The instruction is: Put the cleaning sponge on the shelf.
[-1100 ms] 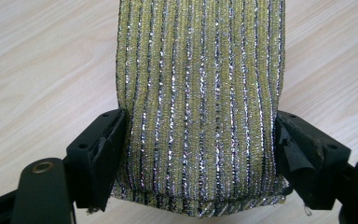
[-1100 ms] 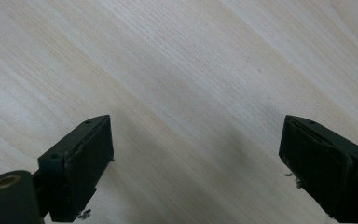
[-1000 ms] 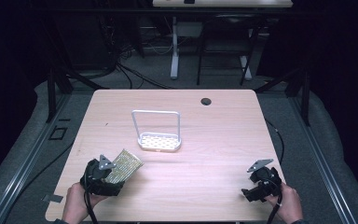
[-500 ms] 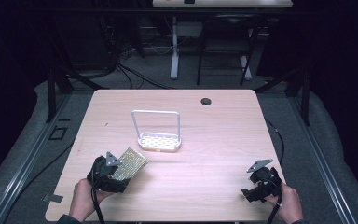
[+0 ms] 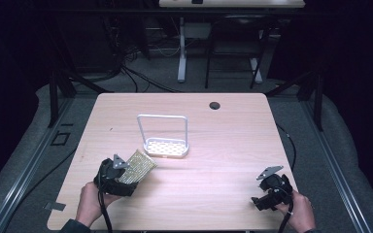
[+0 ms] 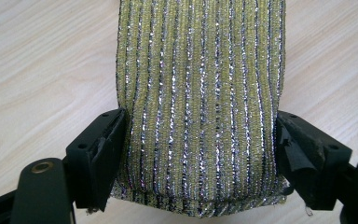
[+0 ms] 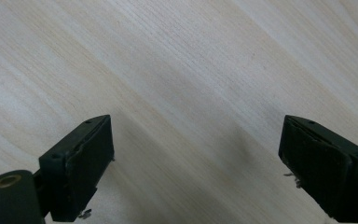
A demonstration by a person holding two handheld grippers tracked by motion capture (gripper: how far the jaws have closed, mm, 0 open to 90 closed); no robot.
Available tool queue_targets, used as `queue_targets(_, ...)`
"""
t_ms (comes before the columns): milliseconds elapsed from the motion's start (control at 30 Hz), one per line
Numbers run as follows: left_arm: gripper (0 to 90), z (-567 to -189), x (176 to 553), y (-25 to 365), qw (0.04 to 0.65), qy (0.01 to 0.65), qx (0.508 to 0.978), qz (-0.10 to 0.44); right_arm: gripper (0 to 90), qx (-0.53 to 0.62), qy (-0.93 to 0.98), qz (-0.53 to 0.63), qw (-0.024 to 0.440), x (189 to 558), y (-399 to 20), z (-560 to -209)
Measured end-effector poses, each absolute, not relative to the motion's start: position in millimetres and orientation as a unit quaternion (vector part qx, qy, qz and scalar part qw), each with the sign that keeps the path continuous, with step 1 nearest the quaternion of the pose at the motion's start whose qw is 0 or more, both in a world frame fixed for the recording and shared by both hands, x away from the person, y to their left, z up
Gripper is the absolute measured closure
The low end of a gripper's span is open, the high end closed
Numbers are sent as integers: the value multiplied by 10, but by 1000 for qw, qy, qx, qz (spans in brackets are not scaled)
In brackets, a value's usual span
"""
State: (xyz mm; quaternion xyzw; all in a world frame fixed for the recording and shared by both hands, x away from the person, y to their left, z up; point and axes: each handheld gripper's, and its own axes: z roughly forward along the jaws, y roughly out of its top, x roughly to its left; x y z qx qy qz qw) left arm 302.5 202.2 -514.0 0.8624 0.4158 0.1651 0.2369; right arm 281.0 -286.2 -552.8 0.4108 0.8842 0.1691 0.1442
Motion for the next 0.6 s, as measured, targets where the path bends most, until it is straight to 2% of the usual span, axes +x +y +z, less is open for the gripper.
queue_targets(600,212,-5158,3266,1787,242,405,866,164,97,414,883,166,144,2808,-2894,-5540)
